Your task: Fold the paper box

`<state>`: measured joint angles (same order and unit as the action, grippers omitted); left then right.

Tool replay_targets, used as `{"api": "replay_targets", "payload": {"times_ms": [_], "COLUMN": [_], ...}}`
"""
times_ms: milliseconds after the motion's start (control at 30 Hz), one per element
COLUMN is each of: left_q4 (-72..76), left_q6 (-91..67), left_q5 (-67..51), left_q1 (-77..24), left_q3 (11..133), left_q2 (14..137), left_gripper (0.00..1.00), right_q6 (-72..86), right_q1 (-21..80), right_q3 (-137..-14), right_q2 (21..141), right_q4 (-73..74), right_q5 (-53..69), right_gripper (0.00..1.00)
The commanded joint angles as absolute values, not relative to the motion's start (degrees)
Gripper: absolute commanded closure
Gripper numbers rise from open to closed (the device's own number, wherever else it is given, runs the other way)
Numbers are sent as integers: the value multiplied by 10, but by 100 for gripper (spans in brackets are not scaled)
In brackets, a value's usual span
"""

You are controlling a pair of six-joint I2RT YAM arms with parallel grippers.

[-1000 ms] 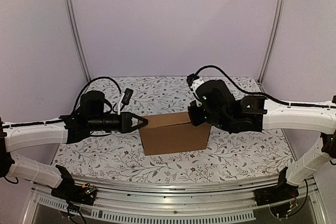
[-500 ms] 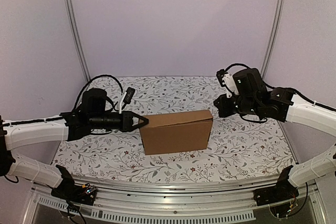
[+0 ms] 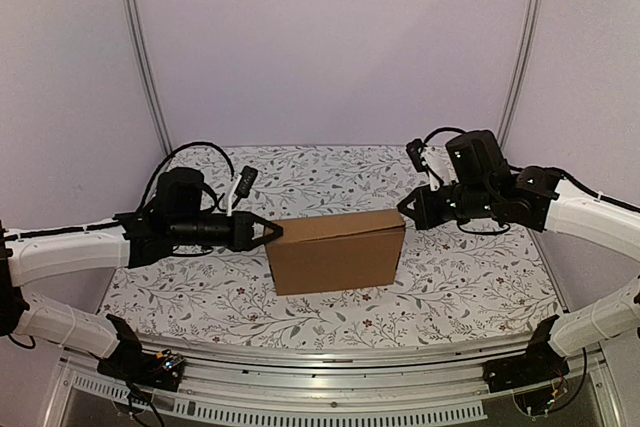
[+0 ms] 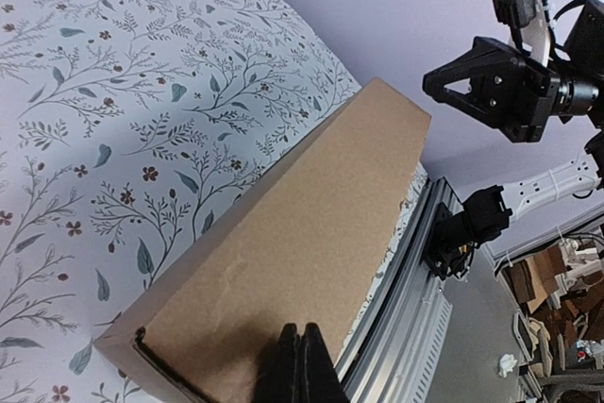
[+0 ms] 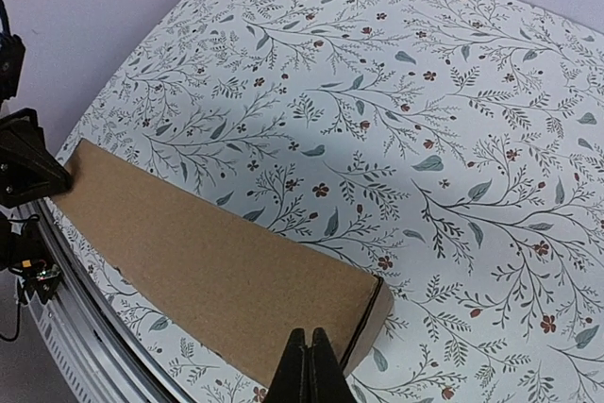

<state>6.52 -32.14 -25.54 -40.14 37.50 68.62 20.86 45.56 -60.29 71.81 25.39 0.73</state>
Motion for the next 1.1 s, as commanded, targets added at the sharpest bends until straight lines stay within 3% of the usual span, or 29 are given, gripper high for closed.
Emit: {"api": "replay_targets", "payload": {"times_ms": [0, 233, 733, 1067], "left_q4": [-43, -44, -45, -44], "left_q6": [-312, -311, -310, -308], "left_q5": [-225, -224, -220, -222], "left_q1": [-402, -402, -402, -402], "left_q3": [356, 354, 362, 368], "left_q2": [710, 712, 717, 724], "left_gripper": [100, 100, 100, 100], "right_q6": [229, 253, 231, 243], "right_q1": [452, 452, 471, 487], "right_q3": [-553, -481, -587, -546], "right_q2": [725, 721, 707, 763], "right_q4": [244, 241, 235, 216], "right_q5": [23, 9, 20, -28], "right_gripper": [100, 100, 100, 100]}}
